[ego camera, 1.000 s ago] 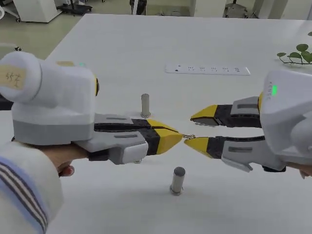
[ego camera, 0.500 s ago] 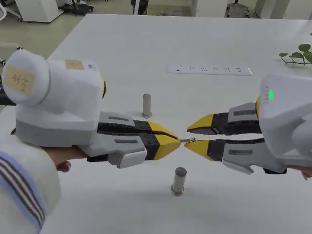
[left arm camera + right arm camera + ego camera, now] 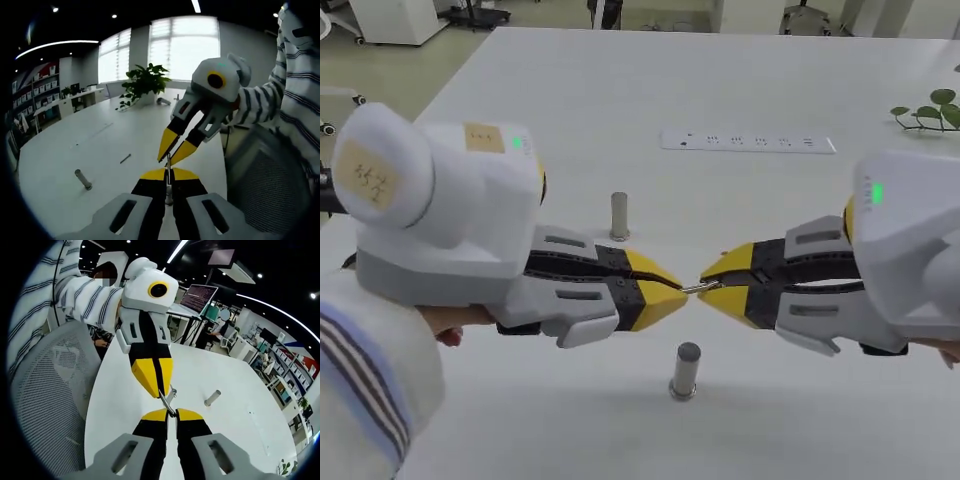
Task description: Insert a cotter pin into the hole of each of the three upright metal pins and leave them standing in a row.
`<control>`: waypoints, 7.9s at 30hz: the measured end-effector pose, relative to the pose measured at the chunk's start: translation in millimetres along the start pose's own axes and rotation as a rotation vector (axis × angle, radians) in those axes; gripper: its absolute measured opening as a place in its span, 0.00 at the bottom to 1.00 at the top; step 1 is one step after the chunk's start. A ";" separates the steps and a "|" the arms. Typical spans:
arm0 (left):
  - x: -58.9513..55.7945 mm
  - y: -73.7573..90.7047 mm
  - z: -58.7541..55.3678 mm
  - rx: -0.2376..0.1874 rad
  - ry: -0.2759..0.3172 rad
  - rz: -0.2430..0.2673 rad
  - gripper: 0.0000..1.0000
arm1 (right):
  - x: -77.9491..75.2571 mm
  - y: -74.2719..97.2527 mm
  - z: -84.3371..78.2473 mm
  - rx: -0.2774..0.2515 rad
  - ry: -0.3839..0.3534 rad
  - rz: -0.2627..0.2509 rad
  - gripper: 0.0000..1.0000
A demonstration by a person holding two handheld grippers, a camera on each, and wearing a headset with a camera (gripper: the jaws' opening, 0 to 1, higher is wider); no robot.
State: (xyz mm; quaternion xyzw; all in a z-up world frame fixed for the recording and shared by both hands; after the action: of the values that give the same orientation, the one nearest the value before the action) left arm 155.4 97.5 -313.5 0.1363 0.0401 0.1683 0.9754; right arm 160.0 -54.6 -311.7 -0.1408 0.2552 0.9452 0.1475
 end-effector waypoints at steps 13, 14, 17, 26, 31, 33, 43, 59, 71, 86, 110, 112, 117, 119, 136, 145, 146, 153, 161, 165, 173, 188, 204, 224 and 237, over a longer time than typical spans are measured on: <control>-0.1 -0.6 -1.8 0.048 -0.093 -0.033 0.00 | 1.9 0.2 -0.2 0.004 0.002 0.038 0.00; -0.2 -0.6 -1.8 0.051 -0.098 -0.036 0.00 | 2.1 0.2 -0.3 0.005 0.002 0.042 0.00; -0.6 -1.5 -2.5 0.068 -0.117 -0.053 0.00 | 3.6 -0.1 -1.2 0.014 0.001 0.059 0.00; -1.6 -3.2 -4.8 0.092 -0.140 -0.075 0.00 | 7.4 -0.1 -3.0 0.024 0.004 0.090 0.00; -0.1 -3.2 -5.0 0.088 -0.123 -0.066 0.01 | 9.7 -0.3 -4.9 0.020 -0.014 0.101 0.00; 0.4 -3.3 -5.2 0.087 -0.110 -0.065 0.02 | 10.7 -0.1 -5.3 0.017 -0.025 0.105 0.00; 1.2 -5.2 -8.9 0.104 -0.112 -0.061 0.06 | 11.5 2.9 -10.6 0.019 -0.042 0.096 0.00; -3.6 -17.0 -24.2 0.166 -0.076 -0.078 0.13 | 11.8 17.4 -41.4 0.067 -0.113 0.045 0.00; -1.3 -26.2 -33.0 0.221 -0.074 -0.080 0.16 | 22.3 20.8 -67.9 0.112 -0.170 0.038 0.00; 2.9 -36.9 -43.3 0.263 -0.068 -0.067 0.16 | 25.1 12.9 -77.1 0.134 -0.185 0.064 0.00; 1.4 -44.3 -49.8 0.305 -0.111 -0.082 0.10 | 22.1 2.4 -77.2 0.123 -0.158 0.116 0.00; 2.0 -44.2 -50.0 0.304 -0.098 -0.081 0.10 | 21.7 2.3 -79.0 0.126 -0.156 0.117 0.00; 2.5 -44.4 -49.9 0.303 -0.100 -0.084 0.10 | 21.3 2.8 -78.5 0.120 -0.152 0.123 0.00; 2.7 -44.4 -49.8 0.303 -0.102 -0.087 0.10 | 21.3 2.4 -77.2 0.112 -0.153 0.127 0.00; 3.6 -44.0 -49.8 0.304 -0.076 -0.078 0.09 | 18.0 -8.0 -76.1 0.123 -0.151 0.128 0.00; 4.2 -43.5 -50.3 0.301 -0.060 -0.073 0.09 | 15.8 -12.2 -74.5 0.134 -0.145 0.132 0.00; 4.3 -43.4 -50.3 0.302 -0.054 -0.071 0.09 | 14.7 -12.5 -74.9 0.135 -0.145 0.133 0.00; 4.4 -43.6 -50.5 0.300 -0.052 -0.069 0.09 | 15.7 -16.5 -76.8 0.127 -0.158 0.154 0.00; 4.7 -44.6 -50.6 0.297 -0.024 -0.057 0.09 | 16.5 -26.7 -74.9 0.110 -0.151 0.165 0.00; 4.9 -45.2 -50.4 0.298 -0.021 -0.054 0.09 | 15.2 -28.4 -75.3 0.110 -0.148 0.166 0.00; 5.5 -46.5 -50.2 0.301 -0.010 -0.052 0.09 | 14.1 -32.9 -72.3 0.114 -0.137 0.186 0.00; 4.8 -47.5 -49.7 0.301 0.000 -0.044 0.09 | 16.0 -38.1 -67.0 0.121 -0.096 0.194 0.00; 4.7 -47.7 -49.3 0.302 0.011 -0.040 0.10 | 15.5 -29.2 -65.3 0.121 -0.084 0.195 0.05; 5.0 -47.3 -49.8 0.299 0.016 -0.035 0.10 | 16.3 -28.5 -63.1 0.129 -0.066 0.191 0.00; 4.5 -46.4 -50.8 0.296 0.039 -0.024 0.10 | 17.8 -31.7 -62.6 0.132 -0.042 0.190 0.00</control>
State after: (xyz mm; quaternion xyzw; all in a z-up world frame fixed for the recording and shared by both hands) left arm 168.1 69.8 -375.4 0.2749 0.0850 0.1516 0.9456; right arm 166.7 -57.5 -383.6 -0.0863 0.3258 0.9388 0.0716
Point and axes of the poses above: the centre of the closed fingertips' face, and the gripper's own axes: y roughly backward along the fingers, x roughly to its left, z roughly out of its top, the point moved 9 cm from there along y, roughly backward along the fingers, and after that the axes turned 8 degrees about -x, right-handed, at the moved point
